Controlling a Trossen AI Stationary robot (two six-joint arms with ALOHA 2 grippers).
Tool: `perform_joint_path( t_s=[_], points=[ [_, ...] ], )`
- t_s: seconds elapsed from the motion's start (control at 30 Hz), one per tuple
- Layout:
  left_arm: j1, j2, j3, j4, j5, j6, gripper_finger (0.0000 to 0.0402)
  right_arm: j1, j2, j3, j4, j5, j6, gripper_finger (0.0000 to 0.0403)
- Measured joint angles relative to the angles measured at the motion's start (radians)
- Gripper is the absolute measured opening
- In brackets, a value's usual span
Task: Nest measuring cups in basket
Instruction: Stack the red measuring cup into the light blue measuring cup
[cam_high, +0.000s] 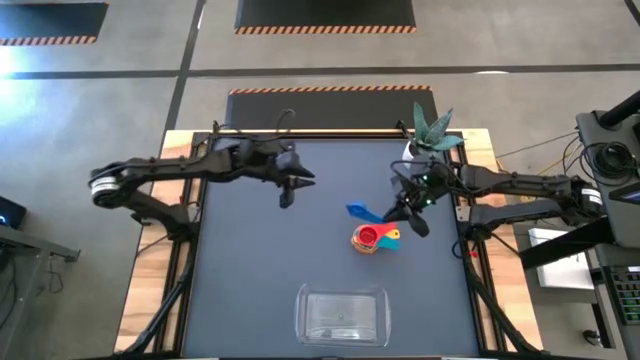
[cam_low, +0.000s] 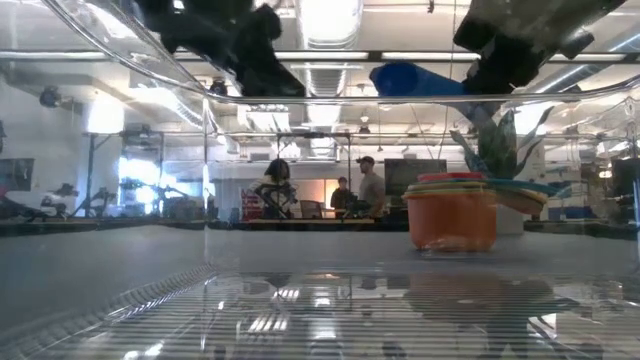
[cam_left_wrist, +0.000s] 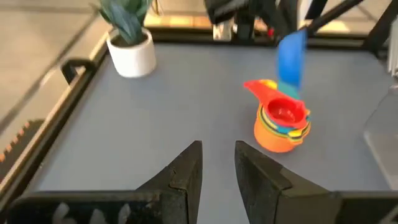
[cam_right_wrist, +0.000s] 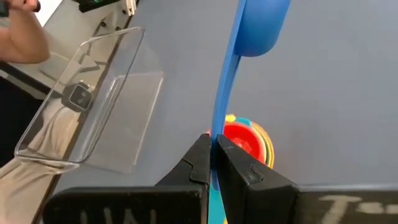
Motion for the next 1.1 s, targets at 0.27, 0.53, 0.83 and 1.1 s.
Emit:
perform_joint_path(
  t_s=[0.27,0.53,0.83,1.1],
  points=[
    [0.000,-0.286,-0.216,0.143,0.000,-0.038,0.0076,0.000,-0.017,-0.037,-0.001,-0.021,0.029,0.0008],
    [0.002,-0.560,-0.357,0.152,-0.001,-0.064,0.0076,0.000,-0.017,-0.037,0.005,-0.021,0.036,0.0008],
    [0.003,-0.788,-0.446,0.157,-0.001,-0.063,0.0076,0.000,-0.017,-0.037,0.008,-0.067,0.061,0.0008],
    [0.003,-0.948,-0.541,0.123,-0.001,-0.064,0.0076,0.000,-0.016,-0.037,0.007,-0.138,0.119,0.0008]
  ],
)
